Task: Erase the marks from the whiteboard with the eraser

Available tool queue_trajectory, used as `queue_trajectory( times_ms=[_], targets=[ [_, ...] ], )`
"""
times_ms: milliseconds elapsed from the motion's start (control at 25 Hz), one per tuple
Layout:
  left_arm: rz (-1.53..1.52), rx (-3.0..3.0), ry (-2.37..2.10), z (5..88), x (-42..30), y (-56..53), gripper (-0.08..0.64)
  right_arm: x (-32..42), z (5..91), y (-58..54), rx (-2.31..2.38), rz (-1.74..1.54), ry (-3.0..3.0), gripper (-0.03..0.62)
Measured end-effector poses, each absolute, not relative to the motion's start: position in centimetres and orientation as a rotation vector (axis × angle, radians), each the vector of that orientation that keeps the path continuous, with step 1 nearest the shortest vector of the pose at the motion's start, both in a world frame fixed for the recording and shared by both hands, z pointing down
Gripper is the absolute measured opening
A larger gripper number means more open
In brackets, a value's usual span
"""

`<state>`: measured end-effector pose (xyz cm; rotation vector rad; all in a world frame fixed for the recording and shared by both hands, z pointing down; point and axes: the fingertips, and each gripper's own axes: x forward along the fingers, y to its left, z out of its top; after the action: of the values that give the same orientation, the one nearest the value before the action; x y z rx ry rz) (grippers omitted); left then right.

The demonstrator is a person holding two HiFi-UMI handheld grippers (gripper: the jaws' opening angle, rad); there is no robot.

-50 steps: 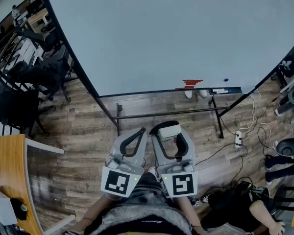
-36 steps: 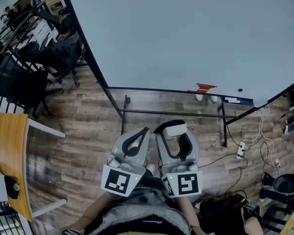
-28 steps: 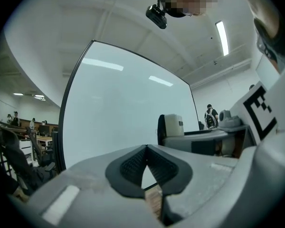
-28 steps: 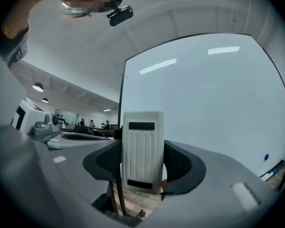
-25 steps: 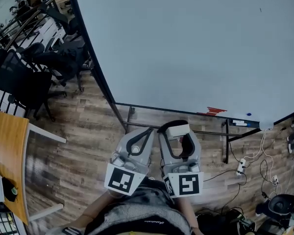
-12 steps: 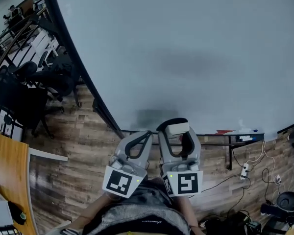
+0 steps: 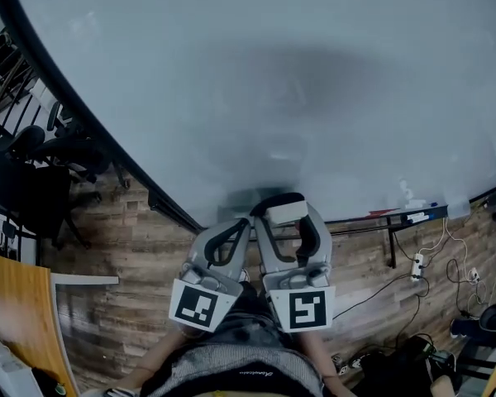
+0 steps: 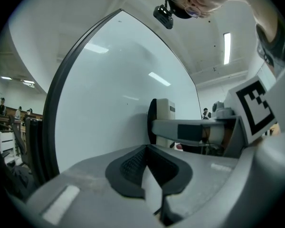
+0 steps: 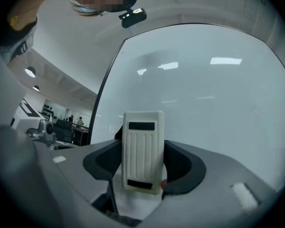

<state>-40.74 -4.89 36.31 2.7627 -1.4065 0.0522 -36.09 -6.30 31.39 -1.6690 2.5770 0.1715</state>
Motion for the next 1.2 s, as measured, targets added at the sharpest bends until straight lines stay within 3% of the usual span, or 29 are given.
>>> queue_trajectory(
  times_ms=[480,1200],
  targets=[
    [0.038,2.749,-1.395,36.6,-41.1,-4.8,0.003,-37.2,29.7,-6.9,-1.792,0.402,2.513,0.265],
    [0.063,2.775,-1.325,37.2,-39.1,-5.6,0.003,-34.9,29.7,-7.2,-1.839,0.408,2.495,0.267]
  ],
)
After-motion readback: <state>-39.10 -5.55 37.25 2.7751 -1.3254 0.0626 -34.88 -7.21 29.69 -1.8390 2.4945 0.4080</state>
